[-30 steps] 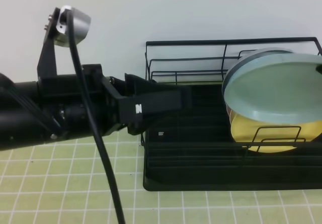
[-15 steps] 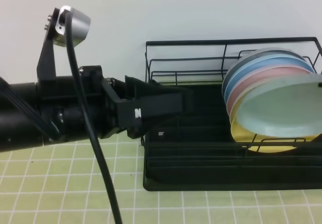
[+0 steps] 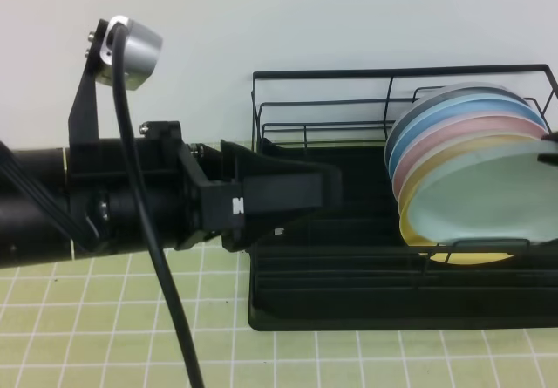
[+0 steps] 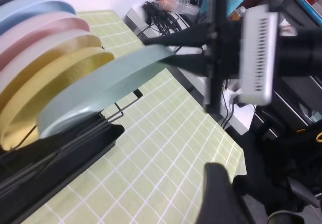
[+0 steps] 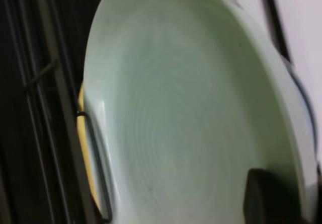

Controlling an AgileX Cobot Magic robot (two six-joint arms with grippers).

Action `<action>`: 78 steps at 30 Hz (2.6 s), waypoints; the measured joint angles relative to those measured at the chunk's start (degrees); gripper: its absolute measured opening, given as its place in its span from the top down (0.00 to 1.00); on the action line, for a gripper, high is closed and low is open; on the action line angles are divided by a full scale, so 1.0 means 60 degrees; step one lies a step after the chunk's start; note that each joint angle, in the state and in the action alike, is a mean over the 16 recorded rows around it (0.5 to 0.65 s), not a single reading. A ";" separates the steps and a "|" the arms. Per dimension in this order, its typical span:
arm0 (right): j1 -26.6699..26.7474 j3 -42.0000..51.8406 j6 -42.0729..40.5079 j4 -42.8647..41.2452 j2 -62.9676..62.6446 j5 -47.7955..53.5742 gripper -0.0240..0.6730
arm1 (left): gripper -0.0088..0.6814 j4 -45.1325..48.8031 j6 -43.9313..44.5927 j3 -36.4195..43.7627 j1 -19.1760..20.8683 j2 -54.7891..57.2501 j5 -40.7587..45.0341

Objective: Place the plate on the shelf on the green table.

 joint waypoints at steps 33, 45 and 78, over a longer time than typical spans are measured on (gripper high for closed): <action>0.0000 0.0000 0.0489 0.1226 0.0384 -0.0359 0.44 | 0.51 0.0355 -0.0075 0.0000 0.0001 -0.0011 0.0140; 0.0000 0.0195 0.4314 0.2120 -0.2189 -0.0566 0.82 | 0.91 0.2780 -0.0149 0.0039 0.0001 -0.0020 -0.1474; 0.0000 0.7520 0.7539 0.3087 -0.9675 -0.2585 0.97 | 0.99 0.3313 -0.0035 0.3914 0.0001 -0.1442 -0.7857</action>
